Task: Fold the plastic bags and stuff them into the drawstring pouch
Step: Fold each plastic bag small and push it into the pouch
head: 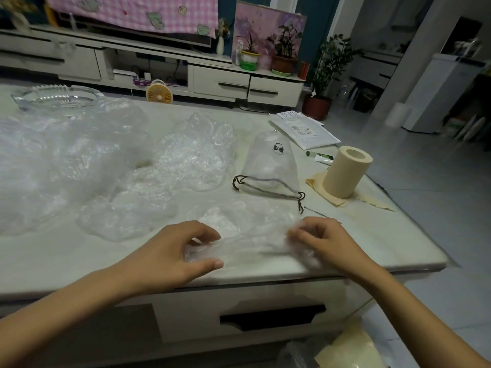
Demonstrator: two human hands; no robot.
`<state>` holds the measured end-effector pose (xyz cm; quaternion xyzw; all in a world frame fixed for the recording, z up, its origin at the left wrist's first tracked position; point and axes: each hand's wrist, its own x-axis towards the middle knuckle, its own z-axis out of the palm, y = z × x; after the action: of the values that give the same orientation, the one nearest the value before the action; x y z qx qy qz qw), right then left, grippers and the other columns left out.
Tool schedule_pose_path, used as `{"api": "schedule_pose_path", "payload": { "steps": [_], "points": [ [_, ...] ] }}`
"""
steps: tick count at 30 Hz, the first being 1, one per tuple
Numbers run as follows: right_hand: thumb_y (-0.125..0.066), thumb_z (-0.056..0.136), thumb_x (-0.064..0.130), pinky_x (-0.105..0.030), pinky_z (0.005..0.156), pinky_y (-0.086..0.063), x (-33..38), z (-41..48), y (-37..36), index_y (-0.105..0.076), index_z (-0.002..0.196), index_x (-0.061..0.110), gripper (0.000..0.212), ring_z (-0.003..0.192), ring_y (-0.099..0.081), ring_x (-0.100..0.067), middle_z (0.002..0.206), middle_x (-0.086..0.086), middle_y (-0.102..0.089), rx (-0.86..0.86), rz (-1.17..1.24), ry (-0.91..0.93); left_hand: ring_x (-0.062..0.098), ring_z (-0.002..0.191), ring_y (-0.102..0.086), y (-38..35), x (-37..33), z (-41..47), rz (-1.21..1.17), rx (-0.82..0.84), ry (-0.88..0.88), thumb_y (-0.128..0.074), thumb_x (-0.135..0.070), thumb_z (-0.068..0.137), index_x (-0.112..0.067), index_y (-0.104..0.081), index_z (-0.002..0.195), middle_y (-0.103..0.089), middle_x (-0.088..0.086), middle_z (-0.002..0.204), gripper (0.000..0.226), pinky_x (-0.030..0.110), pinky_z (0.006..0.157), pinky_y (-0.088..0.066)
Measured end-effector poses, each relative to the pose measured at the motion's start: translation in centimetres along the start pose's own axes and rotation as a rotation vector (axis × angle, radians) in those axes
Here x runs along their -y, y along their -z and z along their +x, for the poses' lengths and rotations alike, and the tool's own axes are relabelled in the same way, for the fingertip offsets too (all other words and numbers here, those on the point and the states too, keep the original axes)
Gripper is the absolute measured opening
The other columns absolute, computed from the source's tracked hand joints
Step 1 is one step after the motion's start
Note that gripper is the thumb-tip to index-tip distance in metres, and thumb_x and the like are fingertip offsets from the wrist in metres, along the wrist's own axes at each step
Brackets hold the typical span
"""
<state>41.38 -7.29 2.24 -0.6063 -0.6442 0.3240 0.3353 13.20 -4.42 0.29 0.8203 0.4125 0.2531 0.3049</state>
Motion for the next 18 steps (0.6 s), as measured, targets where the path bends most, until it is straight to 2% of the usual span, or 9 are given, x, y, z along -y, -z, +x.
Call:
{"api": "schedule_pose_path", "payload": {
  "steps": [2,5,8,10,12,15,18],
  "points": [
    [-0.057,0.092,0.021,-0.016,0.057,-0.042,-0.1,0.9,-0.3,-0.066,0.075,0.002,0.028,0.054,-0.053,-0.003,0.063,0.000,-0.062,-0.053,0.005,-0.041,-0.011,0.094,-0.054,0.0,-0.1,0.0,0.020,-0.041,-0.001,-0.059,-0.075,0.062,-0.036,-0.061,0.097,-0.063,-0.022,0.096,0.053,0.005,0.078,-0.041],
    [-0.050,0.096,0.030,-0.023,0.053,-0.032,-0.5,2.3,-1.2,-0.048,0.058,0.012,0.042,0.048,-0.041,-0.004,0.051,0.006,-0.046,-0.171,-0.127,-0.058,0.003,0.077,-0.060,-0.1,0.0,0.4,-0.052,-0.107,0.019,-0.053,-0.073,0.069,-0.026,-0.068,0.083,-0.067,-0.008,0.078,0.052,0.018,0.068,-0.044],
    [-0.042,0.099,0.037,-0.030,0.053,-0.029,-0.6,3.4,-2.3,-0.040,0.058,0.015,0.046,0.054,-0.041,-0.013,0.054,0.003,-0.043,-0.238,-0.328,-0.090,0.008,0.060,-0.057,-0.6,-0.1,1.5,-0.120,-0.247,0.117,-0.052,-0.056,0.088,-0.024,-0.062,0.064,-0.064,0.003,0.064,0.041,0.023,0.060,-0.041],
    [-0.037,0.099,0.043,-0.030,0.051,-0.026,-0.5,3.9,-3.0,-0.037,0.060,0.016,0.048,0.058,-0.041,-0.016,0.057,0.003,-0.043,-0.257,-0.449,-0.132,0.001,0.056,-0.055,-1.0,-0.1,2.5,-0.101,-0.332,0.211,-0.045,-0.039,0.096,-0.016,-0.060,0.063,-0.061,-0.002,0.059,0.043,0.016,0.058,-0.039],
    [-0.034,0.098,0.046,-0.030,0.051,-0.025,-0.3,4.1,-3.6,-0.037,0.062,0.017,0.047,0.064,-0.045,-0.020,0.062,0.002,-0.045,-0.268,-0.528,-0.180,0.006,0.051,-0.051,-1.3,0.1,3.3,-0.028,-0.377,0.298,-0.042,-0.036,0.098,-0.008,-0.052,0.060,-0.054,-0.002,0.054,0.049,0.022,0.054,-0.036],
    [-0.035,0.098,0.048,-0.031,0.060,-0.032,-0.2,4.1,-4.0,-0.045,0.075,0.013,0.042,0.081,-0.055,-0.027,0.079,-0.004,-0.057,-0.296,-0.661,-0.213,0.018,0.053,-0.040,-1.2,0.8,3.7,0.171,-0.370,0.396,-0.041,-0.034,0.099,-0.011,-0.036,0.059,-0.041,0.003,0.055,0.046,0.029,0.051,-0.028],
    [-0.035,0.099,0.045,-0.032,0.065,-0.033,-0.3,3.9,-4.0,-0.050,0.105,0.009,0.039,0.094,-0.059,-0.030,0.099,-0.008,-0.064,-0.344,-0.825,-0.231,0.020,0.063,-0.045,-1.1,0.9,3.5,0.428,-0.331,0.425,-0.038,-0.033,0.099,-0.012,-0.042,0.079,-0.046,0.000,0.069,0.029,0.031,0.056,-0.033]
  ]
}}
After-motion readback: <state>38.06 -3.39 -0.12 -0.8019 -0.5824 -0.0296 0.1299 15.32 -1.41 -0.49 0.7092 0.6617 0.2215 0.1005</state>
